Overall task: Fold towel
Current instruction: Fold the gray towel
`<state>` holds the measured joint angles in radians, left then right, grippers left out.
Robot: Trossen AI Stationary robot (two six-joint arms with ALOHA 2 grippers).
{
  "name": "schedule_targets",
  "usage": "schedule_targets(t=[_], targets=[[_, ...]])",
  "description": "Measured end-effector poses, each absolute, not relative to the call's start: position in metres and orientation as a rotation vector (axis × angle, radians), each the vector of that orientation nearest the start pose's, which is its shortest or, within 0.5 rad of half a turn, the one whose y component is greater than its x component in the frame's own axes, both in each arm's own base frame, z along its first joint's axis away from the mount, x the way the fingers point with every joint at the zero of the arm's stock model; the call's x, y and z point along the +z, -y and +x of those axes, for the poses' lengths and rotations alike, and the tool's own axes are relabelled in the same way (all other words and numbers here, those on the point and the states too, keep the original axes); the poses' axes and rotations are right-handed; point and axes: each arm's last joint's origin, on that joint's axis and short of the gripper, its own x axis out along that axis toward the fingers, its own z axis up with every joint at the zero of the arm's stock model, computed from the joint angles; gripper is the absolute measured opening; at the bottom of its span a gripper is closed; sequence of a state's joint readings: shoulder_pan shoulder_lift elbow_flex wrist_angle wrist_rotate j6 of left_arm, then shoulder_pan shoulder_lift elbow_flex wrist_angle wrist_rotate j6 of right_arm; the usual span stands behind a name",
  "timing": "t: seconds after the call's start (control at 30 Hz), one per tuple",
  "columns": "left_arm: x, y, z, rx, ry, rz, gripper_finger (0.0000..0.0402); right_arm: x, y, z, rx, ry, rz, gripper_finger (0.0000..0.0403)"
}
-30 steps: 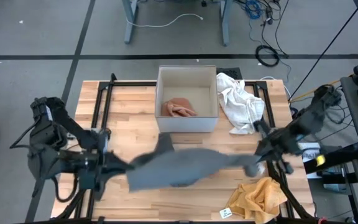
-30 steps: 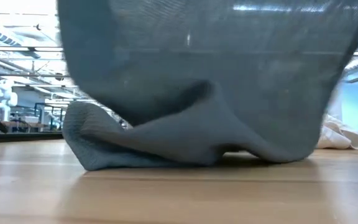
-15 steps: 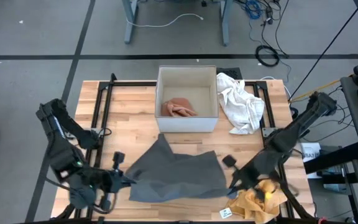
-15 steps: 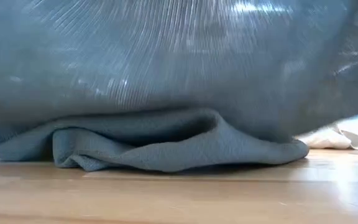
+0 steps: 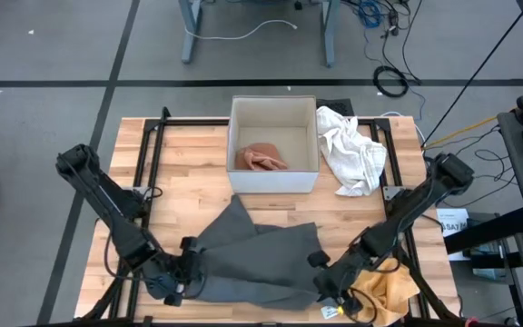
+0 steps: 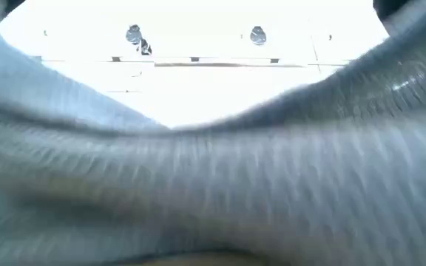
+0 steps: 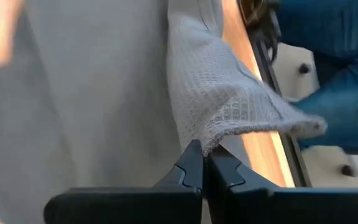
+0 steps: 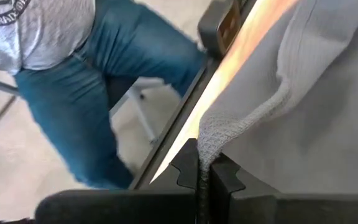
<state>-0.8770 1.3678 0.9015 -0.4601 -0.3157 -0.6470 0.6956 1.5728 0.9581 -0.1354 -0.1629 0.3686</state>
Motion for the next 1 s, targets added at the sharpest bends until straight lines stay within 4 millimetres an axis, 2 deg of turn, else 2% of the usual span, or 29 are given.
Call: schedule_targets(t=[0.17, 0.3, 0.47, 0.6, 0.73, 0.87, 1.0], targets=[[0.202, 0.203, 0.17, -0.277, -0.915, -0.196, 0.0, 0.194, -0.223, 0.25, 0.684, -0.94, 0.204, 0.0], [0.192, 0.204, 0.164, -0.286, -0.904, -0.259, 0.0002, 0.188, -0.231, 0.255, 0.756, -0.94, 0.277, 0.0007], [0.198, 0.211, 0.166, -0.342, -0.82, -0.287, 0.0047, 0.189, -0.232, 0.257, 0.752, -0.922, 0.309, 0.0042], [0.205, 0.216, 0.17, -0.387, -0.729, -0.308, 0.0106, 0.198, -0.231, 0.254, 0.743, -0.913, 0.351, 0.0095], [0.207, 0.216, 0.172, -0.39, -0.709, -0.321, 0.0151, 0.206, -0.23, 0.251, 0.736, -0.901, 0.359, 0.0145], [0.207, 0.217, 0.171, -0.437, -0.738, -0.333, 0.0169, 0.213, -0.227, 0.247, 0.718, -0.888, 0.353, 0.0171], [0.207, 0.218, 0.17, -0.456, -0.772, -0.362, 0.0172, 0.218, -0.223, 0.245, 0.684, -0.879, 0.337, 0.0174]])
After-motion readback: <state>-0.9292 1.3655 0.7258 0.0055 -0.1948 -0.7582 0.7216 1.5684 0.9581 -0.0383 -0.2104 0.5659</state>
